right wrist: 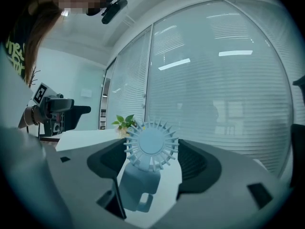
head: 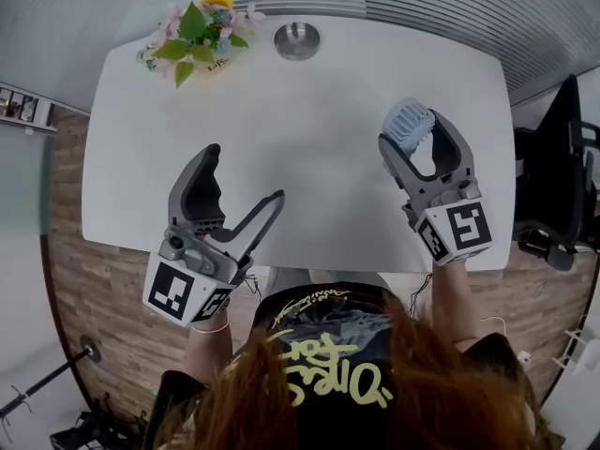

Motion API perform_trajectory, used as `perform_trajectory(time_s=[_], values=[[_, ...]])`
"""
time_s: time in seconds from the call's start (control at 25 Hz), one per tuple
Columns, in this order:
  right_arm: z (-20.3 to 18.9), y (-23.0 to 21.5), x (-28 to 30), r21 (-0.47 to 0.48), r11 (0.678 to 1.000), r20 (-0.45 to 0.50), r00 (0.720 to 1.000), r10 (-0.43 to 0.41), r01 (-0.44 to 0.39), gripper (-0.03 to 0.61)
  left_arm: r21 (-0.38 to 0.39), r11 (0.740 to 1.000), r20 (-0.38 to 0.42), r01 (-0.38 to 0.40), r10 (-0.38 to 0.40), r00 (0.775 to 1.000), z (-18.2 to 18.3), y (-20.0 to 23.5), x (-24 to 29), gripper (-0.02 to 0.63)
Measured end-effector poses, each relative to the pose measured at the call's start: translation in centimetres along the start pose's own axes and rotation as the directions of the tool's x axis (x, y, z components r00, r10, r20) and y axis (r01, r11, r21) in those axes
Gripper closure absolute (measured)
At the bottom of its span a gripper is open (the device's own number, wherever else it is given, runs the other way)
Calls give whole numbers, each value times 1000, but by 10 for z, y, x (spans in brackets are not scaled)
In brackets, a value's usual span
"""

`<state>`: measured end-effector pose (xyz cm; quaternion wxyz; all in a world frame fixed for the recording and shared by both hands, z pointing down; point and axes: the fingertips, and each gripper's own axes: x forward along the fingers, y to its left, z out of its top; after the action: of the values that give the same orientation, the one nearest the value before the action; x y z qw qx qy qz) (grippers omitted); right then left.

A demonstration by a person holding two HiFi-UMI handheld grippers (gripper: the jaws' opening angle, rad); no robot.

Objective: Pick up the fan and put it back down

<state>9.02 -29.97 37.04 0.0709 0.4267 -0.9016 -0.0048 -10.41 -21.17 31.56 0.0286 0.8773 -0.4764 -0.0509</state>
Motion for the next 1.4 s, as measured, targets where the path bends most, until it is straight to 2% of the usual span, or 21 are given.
perform_trajectory(time_s=[0.32,0.6,1.0,1.4], values=[[-48,12,34,-3,999,-120,992,33,-34,236,-15,1000,-23,-25,25,999,-9,13,-11,215],[-72,18,59,14,999,-178,983,42,-40,238,-20,998,-31,-60,60,998,-11,25,-22,215],[-99,30,90,-1,997,-245,967,72,-75,238,-16,993,-46,-114,113,993,-13,40,-35,215],[-115,31,119,10,997,-280,957,77,-77,236,-14,991,-56,-132,131,990,-15,50,-39,215]])
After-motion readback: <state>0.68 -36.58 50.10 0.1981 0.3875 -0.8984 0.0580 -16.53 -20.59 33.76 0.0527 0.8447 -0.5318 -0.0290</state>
